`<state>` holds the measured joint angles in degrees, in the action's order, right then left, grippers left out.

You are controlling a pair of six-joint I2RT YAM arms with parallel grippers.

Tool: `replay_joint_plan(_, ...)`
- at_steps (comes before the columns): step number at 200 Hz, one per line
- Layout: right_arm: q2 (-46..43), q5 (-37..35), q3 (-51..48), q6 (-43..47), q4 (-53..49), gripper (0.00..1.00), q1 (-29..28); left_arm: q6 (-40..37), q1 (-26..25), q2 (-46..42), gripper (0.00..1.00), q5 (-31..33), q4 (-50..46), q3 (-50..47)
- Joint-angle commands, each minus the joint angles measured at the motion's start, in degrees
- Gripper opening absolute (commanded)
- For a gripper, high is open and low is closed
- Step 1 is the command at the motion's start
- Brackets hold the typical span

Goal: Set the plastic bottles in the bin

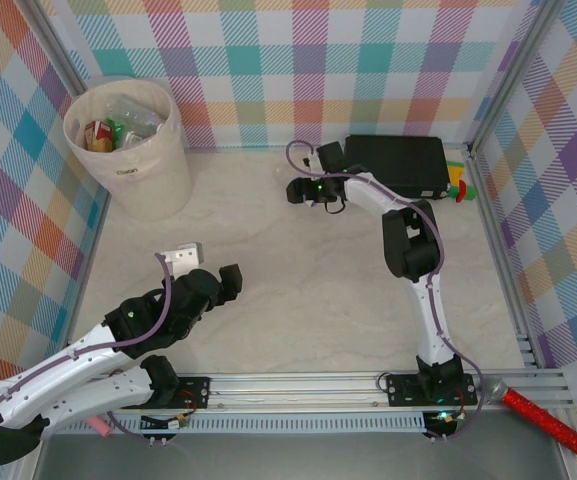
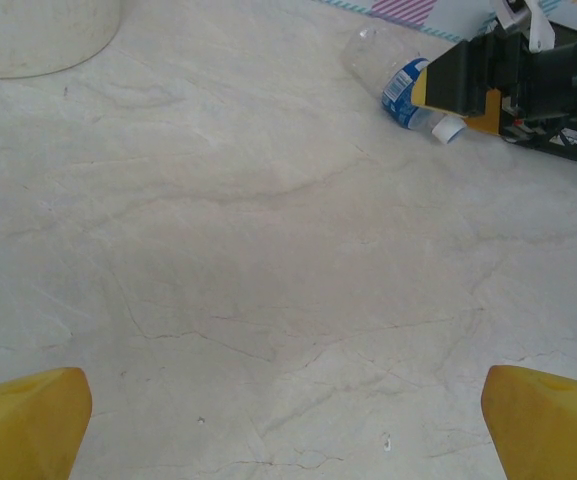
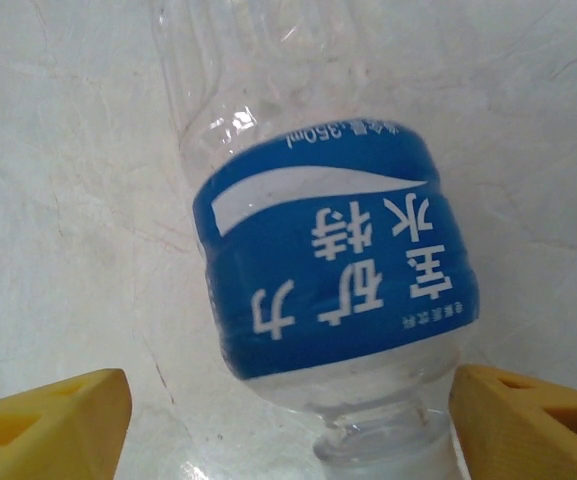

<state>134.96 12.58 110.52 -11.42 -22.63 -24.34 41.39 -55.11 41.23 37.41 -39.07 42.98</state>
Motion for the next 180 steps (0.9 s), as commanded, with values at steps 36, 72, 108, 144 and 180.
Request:
replay_joint_plan(36, -0.5, 2.6, -1.4, -0.5, 0.2, 0.7, -0.7, 1.7, -0.6, -1.4, 1.0, 0.7, -1.2, 0.3)
replay_joint_plan(72, 0.0, 2.5, -1.8, -0.7, 0.1, 0.61, -0.9, 1.8, -0.7, -1.6, 0.99, 0.8, -1.4, 0.7)
replay_joint_plan(108, -0.3, 3.2, -2.9, -0.1, 0.7, 0.51, -1.5, 1.7, -0.7, -1.6, 1.0, 1.0, -1.8, 0.8)
replay_joint_plan(144, 0.4, 2.4, -2.7, -0.1, 0.4, 0.5, -2.0, 2.1, -0.7, -1.3, 1.0, 0.4, -1.6, 0.2)
replay_joint_plan(180, 0.3, 2.3, -3.5, -0.5, 1.2, 0.47, -2.2, 2.0, -0.7, -1.4, 1.0, 0.7, -1.8, 0.5)
